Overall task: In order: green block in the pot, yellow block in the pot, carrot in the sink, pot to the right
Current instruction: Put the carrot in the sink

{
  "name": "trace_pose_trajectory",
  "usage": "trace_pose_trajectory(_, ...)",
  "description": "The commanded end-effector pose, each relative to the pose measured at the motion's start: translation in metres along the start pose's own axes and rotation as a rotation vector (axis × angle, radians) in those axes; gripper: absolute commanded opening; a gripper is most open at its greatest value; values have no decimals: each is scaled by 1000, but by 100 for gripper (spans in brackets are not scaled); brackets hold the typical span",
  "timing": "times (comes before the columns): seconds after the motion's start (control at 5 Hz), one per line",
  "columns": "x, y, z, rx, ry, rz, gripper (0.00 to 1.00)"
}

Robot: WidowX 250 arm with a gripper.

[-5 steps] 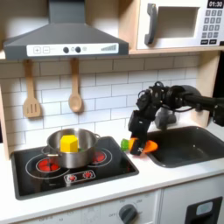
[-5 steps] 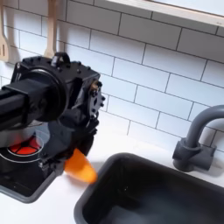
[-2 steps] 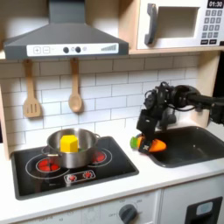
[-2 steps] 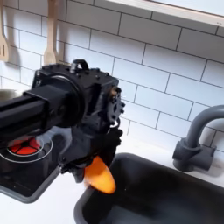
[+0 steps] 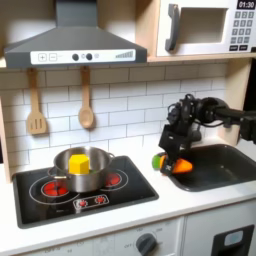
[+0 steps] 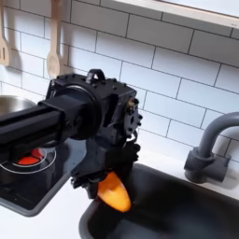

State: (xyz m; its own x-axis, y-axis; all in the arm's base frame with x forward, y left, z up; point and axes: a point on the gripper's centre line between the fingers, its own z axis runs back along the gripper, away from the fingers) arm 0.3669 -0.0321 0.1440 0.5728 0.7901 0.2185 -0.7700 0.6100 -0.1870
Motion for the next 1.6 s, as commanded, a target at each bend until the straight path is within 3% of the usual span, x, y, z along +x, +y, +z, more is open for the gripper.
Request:
trace_pose_trajectory(0.0, -10, -9, 0, -6, 5, -58, 0)
trace_pose_trajectory(0.6, -36, -7, -15, 7, 43, -107, 0)
trace_pose_trajectory(1.4, -50, -4, -30, 7, 83, -129, 0)
